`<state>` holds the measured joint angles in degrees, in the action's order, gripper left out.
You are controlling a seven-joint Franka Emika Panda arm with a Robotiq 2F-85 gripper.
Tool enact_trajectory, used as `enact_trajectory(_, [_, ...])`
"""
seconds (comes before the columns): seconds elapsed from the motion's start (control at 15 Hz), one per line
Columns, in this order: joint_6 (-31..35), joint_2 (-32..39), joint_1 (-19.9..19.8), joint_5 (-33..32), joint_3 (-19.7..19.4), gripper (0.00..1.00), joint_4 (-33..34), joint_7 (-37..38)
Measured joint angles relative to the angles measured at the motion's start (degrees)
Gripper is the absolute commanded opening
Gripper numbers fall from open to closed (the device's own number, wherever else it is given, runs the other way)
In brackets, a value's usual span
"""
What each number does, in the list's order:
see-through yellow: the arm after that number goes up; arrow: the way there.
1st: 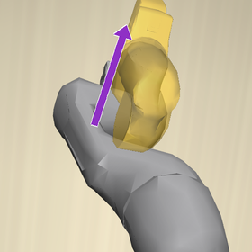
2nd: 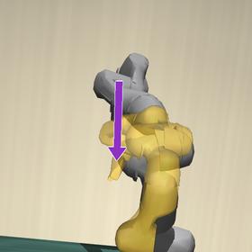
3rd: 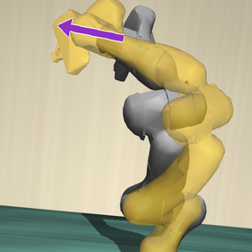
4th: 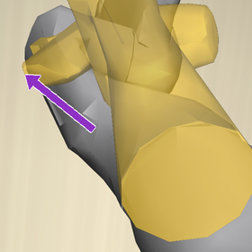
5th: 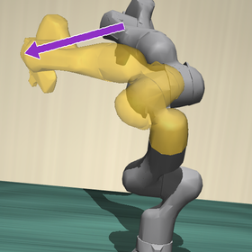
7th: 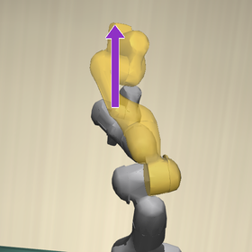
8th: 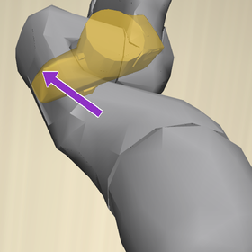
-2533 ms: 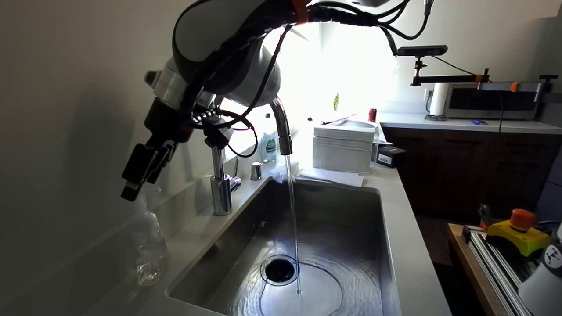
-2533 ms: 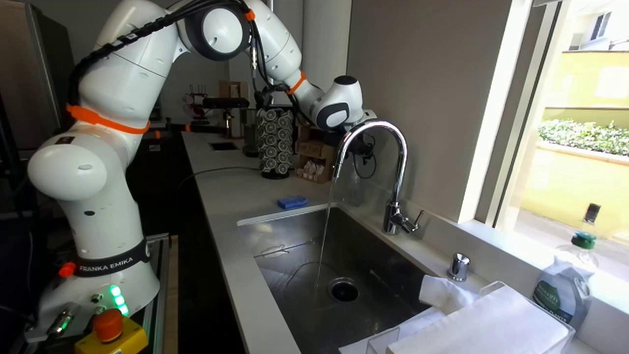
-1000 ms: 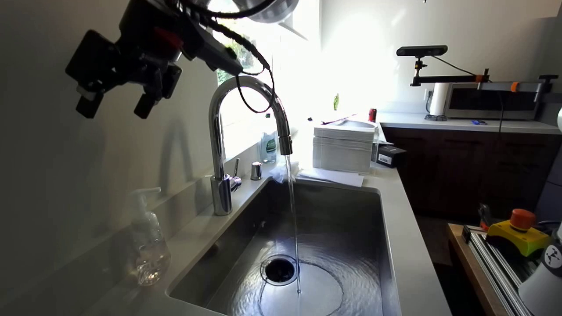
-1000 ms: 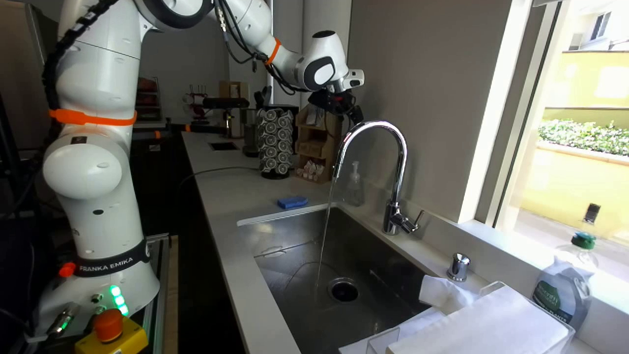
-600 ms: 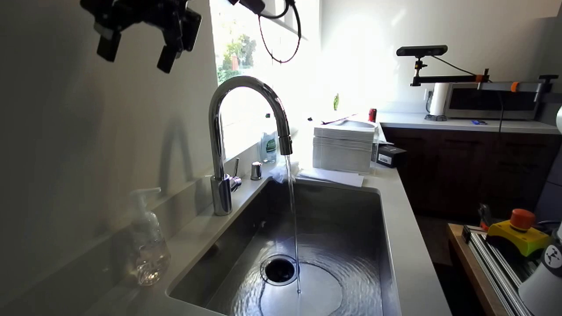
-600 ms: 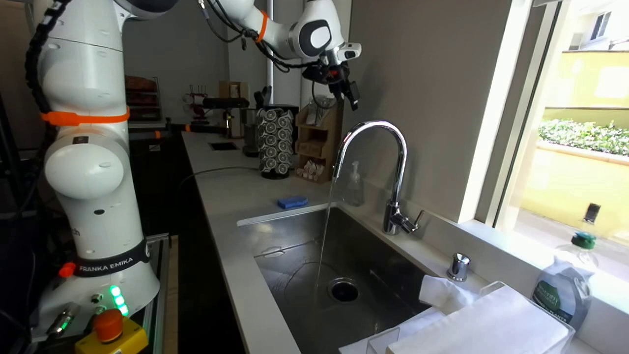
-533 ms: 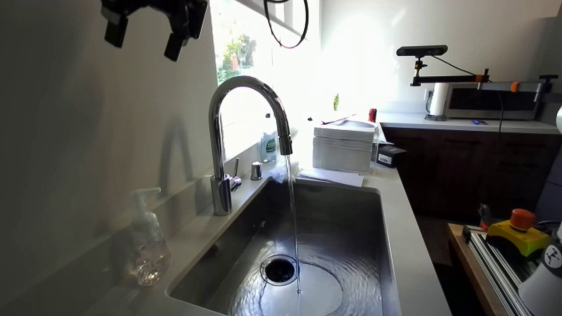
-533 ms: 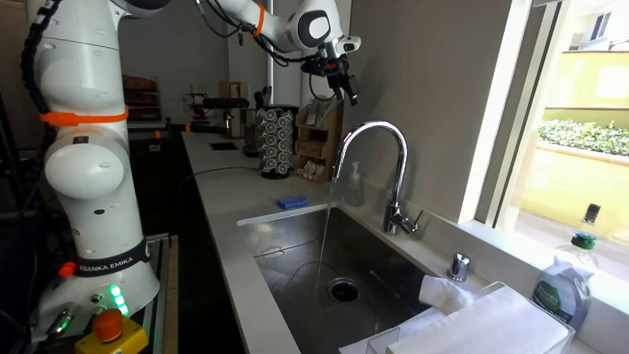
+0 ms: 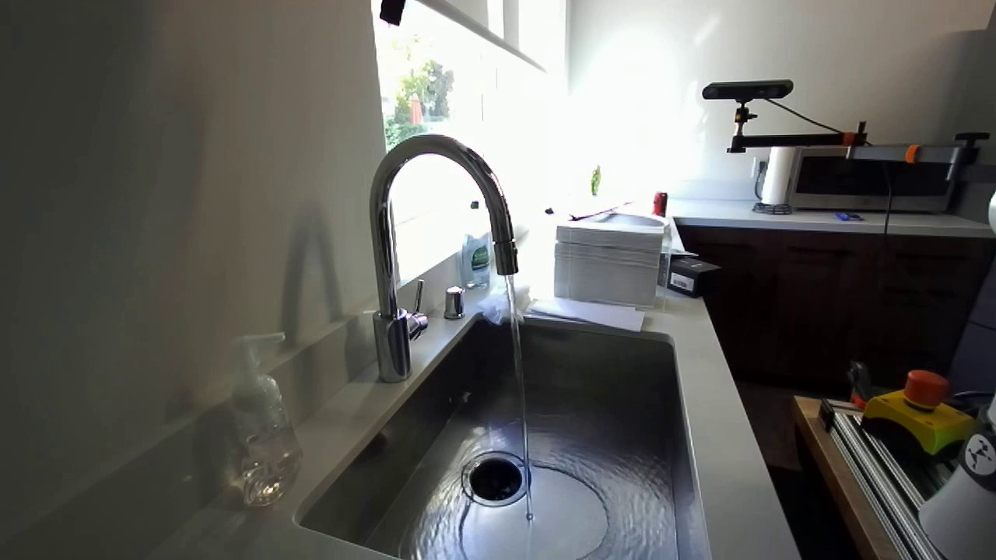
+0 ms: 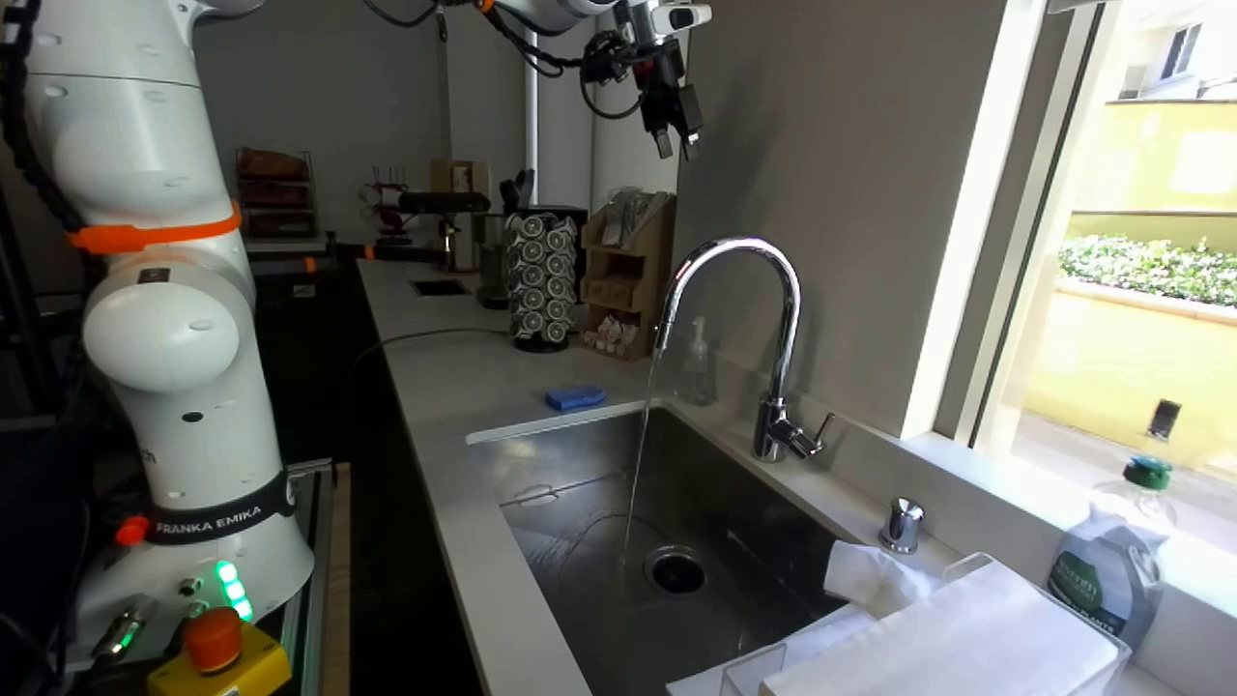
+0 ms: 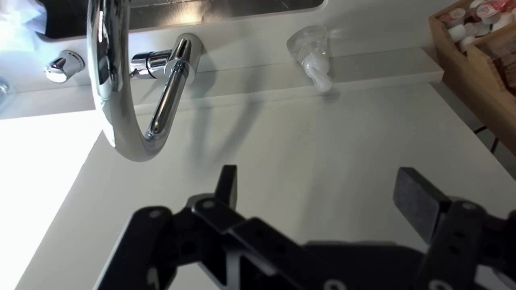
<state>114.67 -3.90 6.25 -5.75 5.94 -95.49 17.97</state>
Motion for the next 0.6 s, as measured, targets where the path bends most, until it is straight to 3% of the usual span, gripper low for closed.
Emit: enact_trajectory(0.6, [-1.9, -1.8, -1.1, 3.0, -1.2, 1.0, -1.2, -1.1])
